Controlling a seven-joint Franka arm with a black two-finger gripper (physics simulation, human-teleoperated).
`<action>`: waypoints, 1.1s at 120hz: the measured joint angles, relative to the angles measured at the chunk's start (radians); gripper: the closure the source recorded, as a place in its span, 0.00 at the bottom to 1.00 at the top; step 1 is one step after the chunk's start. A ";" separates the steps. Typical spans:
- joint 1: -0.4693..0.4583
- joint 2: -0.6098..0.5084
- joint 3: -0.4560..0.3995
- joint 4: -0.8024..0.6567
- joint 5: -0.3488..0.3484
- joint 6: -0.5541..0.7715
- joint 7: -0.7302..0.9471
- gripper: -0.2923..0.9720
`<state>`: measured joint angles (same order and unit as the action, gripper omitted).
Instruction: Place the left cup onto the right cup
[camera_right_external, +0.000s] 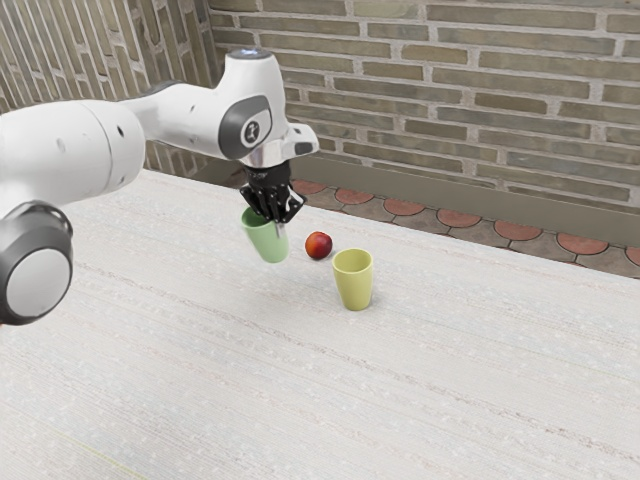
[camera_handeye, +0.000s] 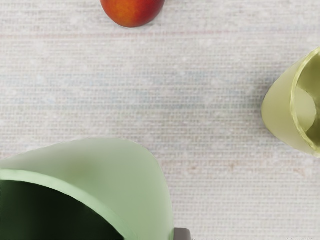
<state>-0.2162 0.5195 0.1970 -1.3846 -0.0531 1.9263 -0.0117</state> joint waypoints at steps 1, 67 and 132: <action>-0.004 0.001 -0.002 0.004 0.001 -0.004 -0.001 0.85; -0.107 0.135 -0.089 0.292 0.064 -0.206 -0.047 0.85; -0.112 0.273 -0.093 0.514 0.091 -0.275 -0.064 0.85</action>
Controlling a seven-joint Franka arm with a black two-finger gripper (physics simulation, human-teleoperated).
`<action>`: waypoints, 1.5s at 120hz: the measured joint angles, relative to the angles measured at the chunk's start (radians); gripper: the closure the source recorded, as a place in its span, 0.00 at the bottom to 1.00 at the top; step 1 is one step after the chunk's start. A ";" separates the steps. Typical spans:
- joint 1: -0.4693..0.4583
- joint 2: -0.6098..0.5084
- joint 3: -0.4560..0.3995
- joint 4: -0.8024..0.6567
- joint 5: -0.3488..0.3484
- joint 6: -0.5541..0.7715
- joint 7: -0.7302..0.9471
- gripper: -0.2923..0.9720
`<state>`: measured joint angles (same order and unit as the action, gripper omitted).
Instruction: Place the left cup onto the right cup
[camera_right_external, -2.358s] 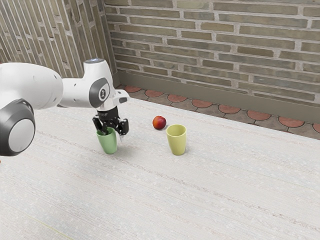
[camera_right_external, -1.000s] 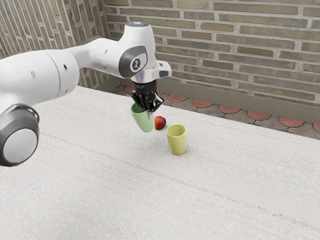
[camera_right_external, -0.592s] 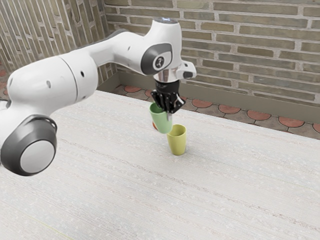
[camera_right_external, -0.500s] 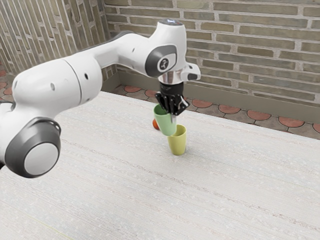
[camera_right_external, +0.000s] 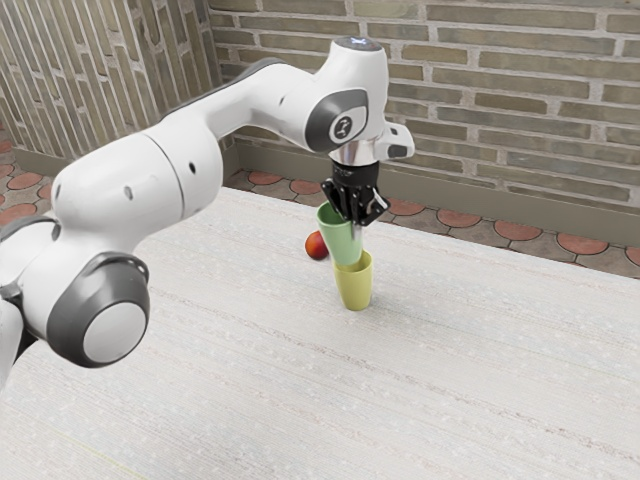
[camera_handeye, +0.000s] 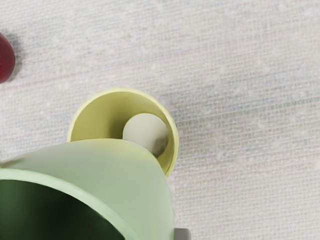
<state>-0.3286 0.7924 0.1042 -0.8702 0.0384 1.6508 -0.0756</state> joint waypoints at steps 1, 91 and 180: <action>0.000 0.005 0.000 0.009 0.000 -0.002 0.000 0.85; 0.012 0.106 -0.017 0.123 0.003 -0.025 -0.008 0.85; 0.020 0.129 0.000 0.119 0.005 0.025 -0.025 0.85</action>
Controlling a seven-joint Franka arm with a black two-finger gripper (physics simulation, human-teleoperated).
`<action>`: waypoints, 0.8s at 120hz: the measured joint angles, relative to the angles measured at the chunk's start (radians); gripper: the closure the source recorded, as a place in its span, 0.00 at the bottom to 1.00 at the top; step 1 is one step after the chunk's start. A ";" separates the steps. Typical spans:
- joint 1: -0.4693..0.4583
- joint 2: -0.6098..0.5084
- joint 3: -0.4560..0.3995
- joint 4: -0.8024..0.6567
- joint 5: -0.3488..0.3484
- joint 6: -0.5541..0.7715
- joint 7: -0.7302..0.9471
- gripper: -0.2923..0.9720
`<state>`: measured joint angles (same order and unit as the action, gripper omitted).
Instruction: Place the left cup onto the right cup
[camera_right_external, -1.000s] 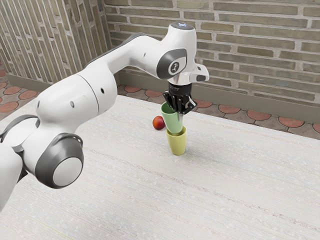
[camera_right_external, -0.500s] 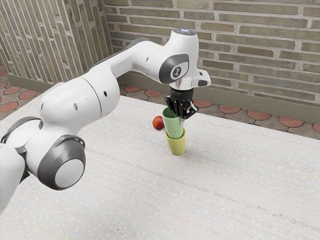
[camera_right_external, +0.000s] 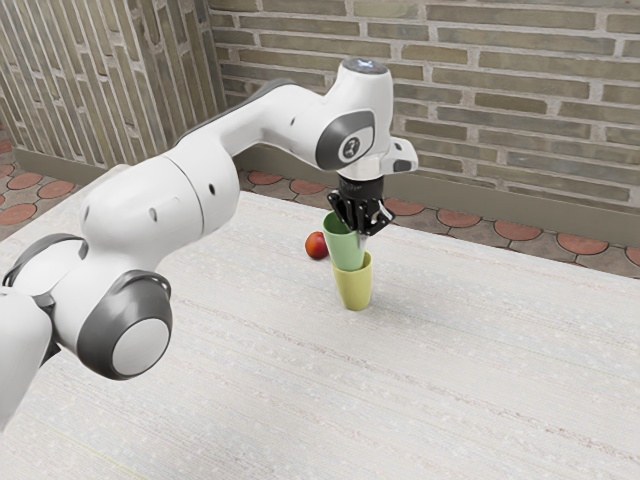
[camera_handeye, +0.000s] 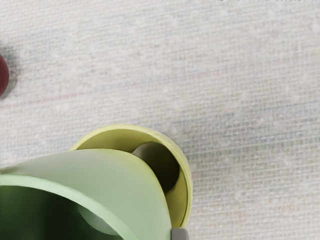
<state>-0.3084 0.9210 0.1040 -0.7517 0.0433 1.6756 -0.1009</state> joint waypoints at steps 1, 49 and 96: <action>0.000 0.001 0.000 0.000 0.000 0.001 0.000 0.85; 0.002 0.004 -0.001 0.004 -0.006 0.018 -0.014 0.38; 0.020 -0.198 -0.016 -0.112 -0.010 -0.020 -0.022 0.26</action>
<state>-0.2882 0.7231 0.0878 -0.8635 0.0333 1.6558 -0.1227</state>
